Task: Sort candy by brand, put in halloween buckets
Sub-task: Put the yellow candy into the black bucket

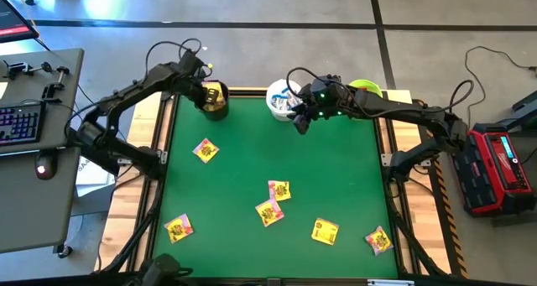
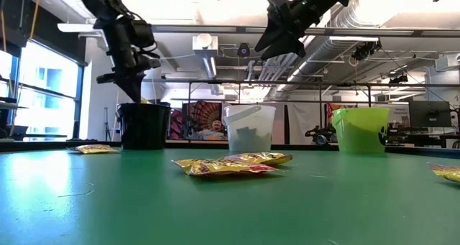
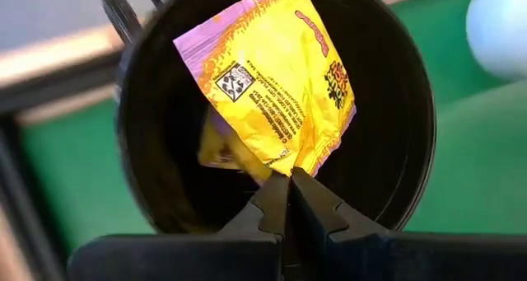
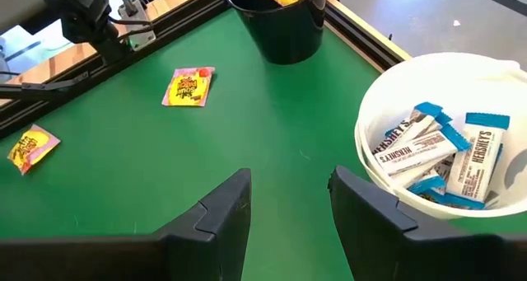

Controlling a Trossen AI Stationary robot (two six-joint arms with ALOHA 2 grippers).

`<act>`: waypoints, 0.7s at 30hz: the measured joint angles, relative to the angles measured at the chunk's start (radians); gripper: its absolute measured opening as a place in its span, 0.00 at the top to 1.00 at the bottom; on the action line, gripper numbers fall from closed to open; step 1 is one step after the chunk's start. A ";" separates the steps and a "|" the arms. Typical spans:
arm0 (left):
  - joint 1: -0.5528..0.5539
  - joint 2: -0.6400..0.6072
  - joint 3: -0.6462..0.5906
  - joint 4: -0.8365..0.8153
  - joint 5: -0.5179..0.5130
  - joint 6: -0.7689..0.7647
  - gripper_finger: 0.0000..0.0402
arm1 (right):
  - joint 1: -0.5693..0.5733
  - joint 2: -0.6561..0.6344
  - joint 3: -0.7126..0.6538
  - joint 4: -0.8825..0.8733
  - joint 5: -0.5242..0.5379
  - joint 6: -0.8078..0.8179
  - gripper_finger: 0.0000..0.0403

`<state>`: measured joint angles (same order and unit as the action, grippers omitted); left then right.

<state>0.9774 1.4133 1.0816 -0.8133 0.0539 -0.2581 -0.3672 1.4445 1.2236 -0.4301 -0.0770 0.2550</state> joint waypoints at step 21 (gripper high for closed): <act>-0.051 0.325 0.354 -0.324 -0.137 0.448 0.96 | 0.001 0.000 0.000 -0.008 -0.006 -0.020 0.62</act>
<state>0.9269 1.7384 1.4361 -1.1373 -0.0832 0.1898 -0.3658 1.4445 1.2236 -0.4379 -0.0832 0.2352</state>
